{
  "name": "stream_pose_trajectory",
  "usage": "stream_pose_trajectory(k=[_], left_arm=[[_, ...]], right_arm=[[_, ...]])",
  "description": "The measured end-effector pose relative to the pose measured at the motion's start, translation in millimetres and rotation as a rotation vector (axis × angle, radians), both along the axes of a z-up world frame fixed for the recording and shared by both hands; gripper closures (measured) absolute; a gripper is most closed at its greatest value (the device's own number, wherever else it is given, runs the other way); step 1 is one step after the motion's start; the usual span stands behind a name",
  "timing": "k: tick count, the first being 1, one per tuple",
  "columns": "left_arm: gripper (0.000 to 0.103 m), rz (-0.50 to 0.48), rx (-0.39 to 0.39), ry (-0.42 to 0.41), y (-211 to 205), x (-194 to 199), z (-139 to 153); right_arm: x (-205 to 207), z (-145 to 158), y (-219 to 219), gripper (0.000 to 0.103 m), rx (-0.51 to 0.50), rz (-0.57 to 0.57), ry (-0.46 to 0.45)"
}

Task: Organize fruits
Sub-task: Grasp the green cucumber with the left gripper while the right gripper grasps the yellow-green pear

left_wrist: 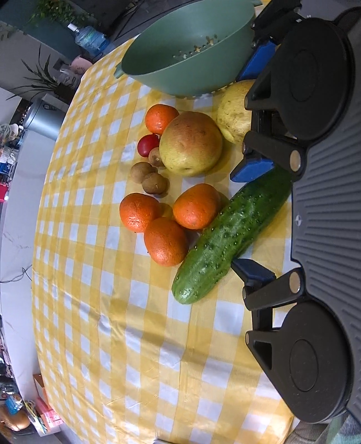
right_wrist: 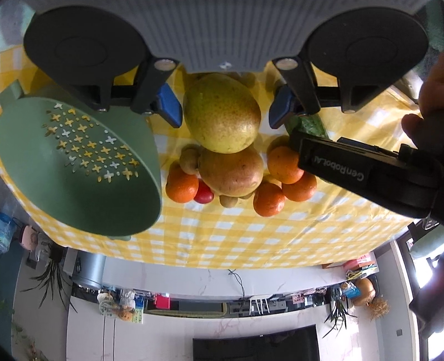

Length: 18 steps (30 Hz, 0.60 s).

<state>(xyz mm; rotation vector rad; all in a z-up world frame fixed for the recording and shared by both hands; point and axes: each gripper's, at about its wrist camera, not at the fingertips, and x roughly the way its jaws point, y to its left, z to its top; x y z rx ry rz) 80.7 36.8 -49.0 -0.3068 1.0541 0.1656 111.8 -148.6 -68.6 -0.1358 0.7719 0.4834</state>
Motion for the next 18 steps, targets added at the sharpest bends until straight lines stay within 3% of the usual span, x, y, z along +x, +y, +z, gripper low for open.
stream_pose_trajectory(k=[11,18], left_arm=[[0.017,0.036,-0.01,0.015,2,6,-16],[0.019,-0.001,0.064,0.001,-11,7,-18]], right_arm=[[12,-11,3,0.037,0.002,-0.022,0.03],[12,-13,8,0.038,-0.029,-0.015,0.022]])
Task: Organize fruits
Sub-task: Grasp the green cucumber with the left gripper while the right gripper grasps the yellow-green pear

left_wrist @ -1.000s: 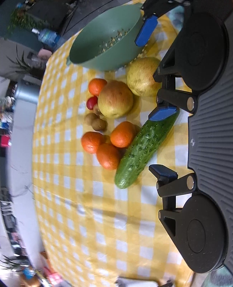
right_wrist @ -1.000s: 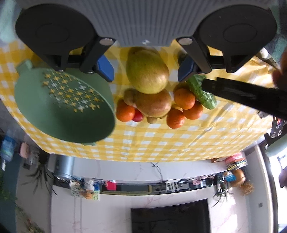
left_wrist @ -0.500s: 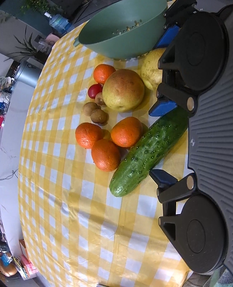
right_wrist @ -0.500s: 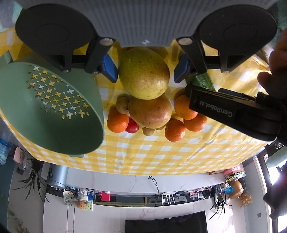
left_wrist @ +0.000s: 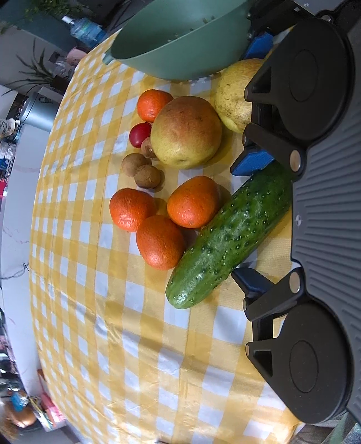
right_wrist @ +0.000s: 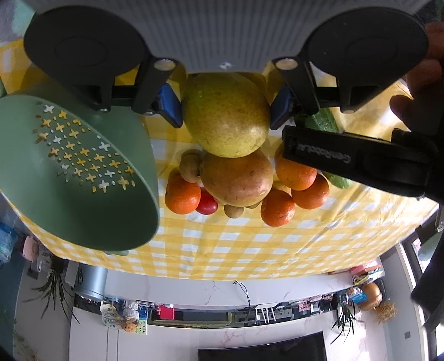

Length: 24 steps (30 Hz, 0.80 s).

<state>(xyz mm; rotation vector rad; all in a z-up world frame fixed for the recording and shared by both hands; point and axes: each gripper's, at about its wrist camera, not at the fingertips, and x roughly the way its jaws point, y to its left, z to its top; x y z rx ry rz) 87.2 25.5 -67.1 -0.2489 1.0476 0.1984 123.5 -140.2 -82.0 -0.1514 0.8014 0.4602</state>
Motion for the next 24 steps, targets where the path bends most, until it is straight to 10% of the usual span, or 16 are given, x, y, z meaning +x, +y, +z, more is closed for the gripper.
stream_pose_trajectory(k=[11,24], left_arm=[[0.04,-0.03,-0.031,0.043,8,-15,13],[0.03,-0.025,0.059,0.015,4,-11,1]], right_arm=[[0,1,-2,0.039,0.017,-0.008,0.017],[3,-1,2,0.038,0.001,-0.004,0.008]])
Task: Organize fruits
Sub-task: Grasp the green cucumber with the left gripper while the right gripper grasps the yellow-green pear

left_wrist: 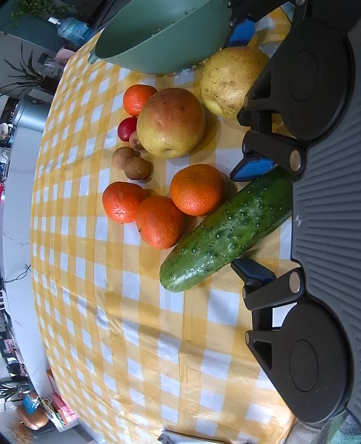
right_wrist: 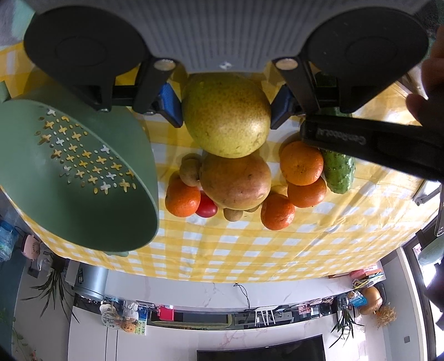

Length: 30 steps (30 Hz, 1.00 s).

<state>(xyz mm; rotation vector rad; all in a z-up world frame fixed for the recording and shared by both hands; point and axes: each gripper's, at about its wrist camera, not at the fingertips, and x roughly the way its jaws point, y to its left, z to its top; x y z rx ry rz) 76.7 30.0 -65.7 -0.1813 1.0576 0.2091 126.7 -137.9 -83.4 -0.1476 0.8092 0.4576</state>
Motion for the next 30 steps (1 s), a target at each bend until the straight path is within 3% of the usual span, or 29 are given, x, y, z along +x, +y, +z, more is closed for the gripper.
stream_pose_trajectory(k=[16,25,30], left_arm=[[0.054,-0.003,-0.002,-0.001,3,-20,11],[0.05,0.004,0.065,0.029,-2,-17,4],[0.056,-0.013,0.071,0.018,-3,-20,4]], right_arm=[[-10,2,-2,0.039,-0.007,0.016,-0.007],[-15,3,-6,0.039,-0.008,-0.001,0.027],[-15,1,-6,0.039,-0.012,-0.001,0.032]])
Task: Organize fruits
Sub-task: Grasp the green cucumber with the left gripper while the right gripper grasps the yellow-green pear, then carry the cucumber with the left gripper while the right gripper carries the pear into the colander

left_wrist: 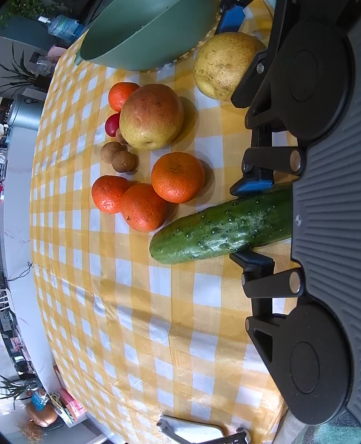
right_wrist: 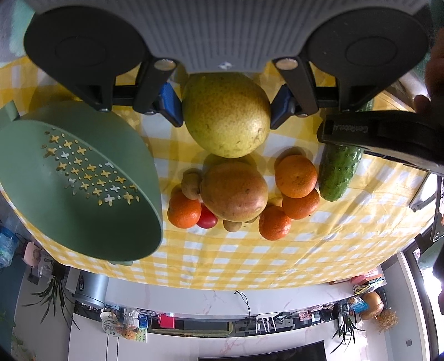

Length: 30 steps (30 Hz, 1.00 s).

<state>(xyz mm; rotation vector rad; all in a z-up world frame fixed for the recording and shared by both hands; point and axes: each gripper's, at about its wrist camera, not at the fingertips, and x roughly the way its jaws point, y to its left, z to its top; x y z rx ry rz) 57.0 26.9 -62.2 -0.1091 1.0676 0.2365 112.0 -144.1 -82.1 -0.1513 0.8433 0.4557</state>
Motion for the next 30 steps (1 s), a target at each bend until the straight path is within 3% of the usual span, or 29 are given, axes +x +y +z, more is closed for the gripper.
stream_pose_trajectory(k=[6,19,30], left_arm=[[0.058,-0.015,0.033,-0.04,-4,-9,12],[0.061,-0.027,-0.026,-0.205,-4,-34,66],[0.061,-0.183,-0.107,-0.327,-43,-17,129]], right_arm=[[-7,4,-2,0.039,0.01,0.022,-0.037],[-29,29,-15,0.039,0.089,0.048,-0.108],[-32,75,-40,0.039,0.08,0.061,-0.228]])
